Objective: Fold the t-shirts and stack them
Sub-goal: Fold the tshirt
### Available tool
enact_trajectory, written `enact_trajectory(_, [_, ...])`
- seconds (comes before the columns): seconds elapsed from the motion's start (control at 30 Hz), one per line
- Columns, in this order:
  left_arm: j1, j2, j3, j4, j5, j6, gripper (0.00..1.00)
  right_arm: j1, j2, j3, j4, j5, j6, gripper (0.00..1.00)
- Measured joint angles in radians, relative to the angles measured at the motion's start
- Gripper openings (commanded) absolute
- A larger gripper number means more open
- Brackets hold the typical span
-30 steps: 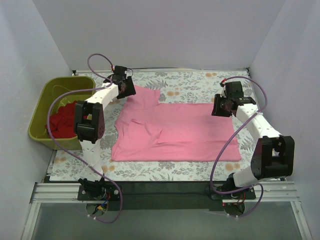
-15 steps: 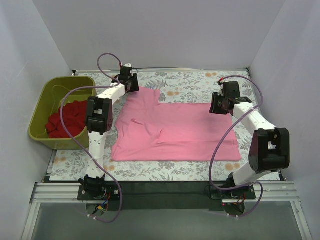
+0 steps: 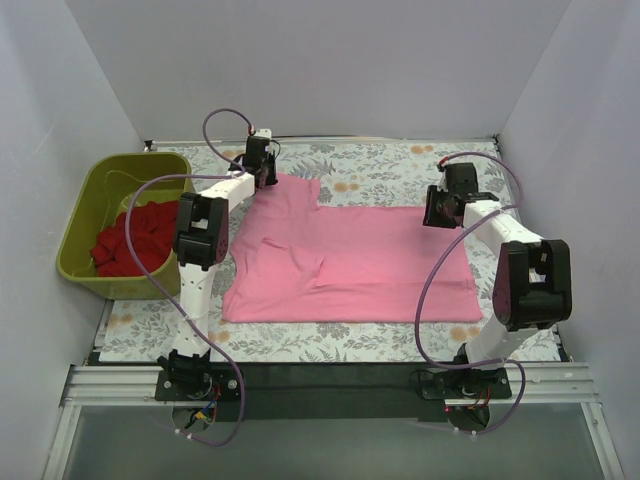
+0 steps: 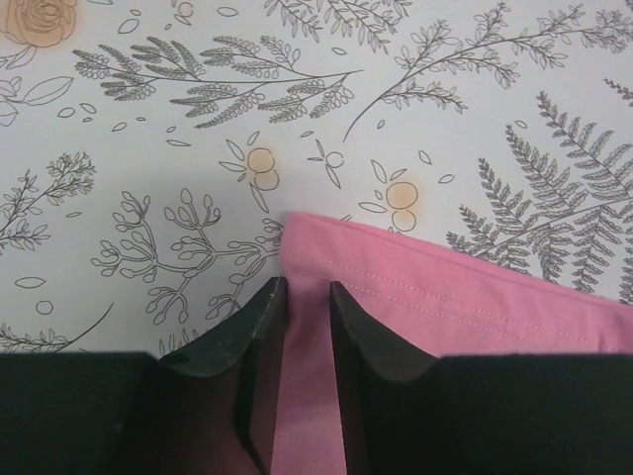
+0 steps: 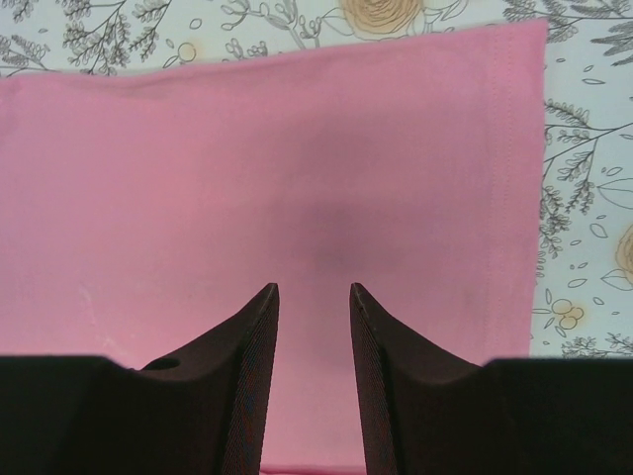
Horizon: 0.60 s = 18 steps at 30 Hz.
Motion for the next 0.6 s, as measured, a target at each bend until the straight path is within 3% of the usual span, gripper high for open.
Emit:
enact_trajectory(0.2, [-0.02, 0.0, 0.002, 0.002, 0.021, 0.014, 0.02, -0.035, 0.006, 0.012, 0.017, 0.0, -0.003, 0.36])
enact_trajectory(0.27, [-0.028, 0.0, 0.008, -0.003, 0.031, 0.016, 0.0, -0.039, 0.006, 0.012, 0.02, -0.001, -0.003, 0.36])
enact_trajectory(0.5, [-0.044, 0.003, 0.043, -0.025, 0.041, 0.005, 0.3, -0.039, 0.006, 0.012, 0.03, -0.005, -0.006, 0.36])
enact_trajectory(0.6, [-0.046, 0.002, 0.046, -0.024, 0.037, -0.014, 0.49, -0.046, 0.006, 0.012, 0.03, -0.007, -0.008, 0.36])
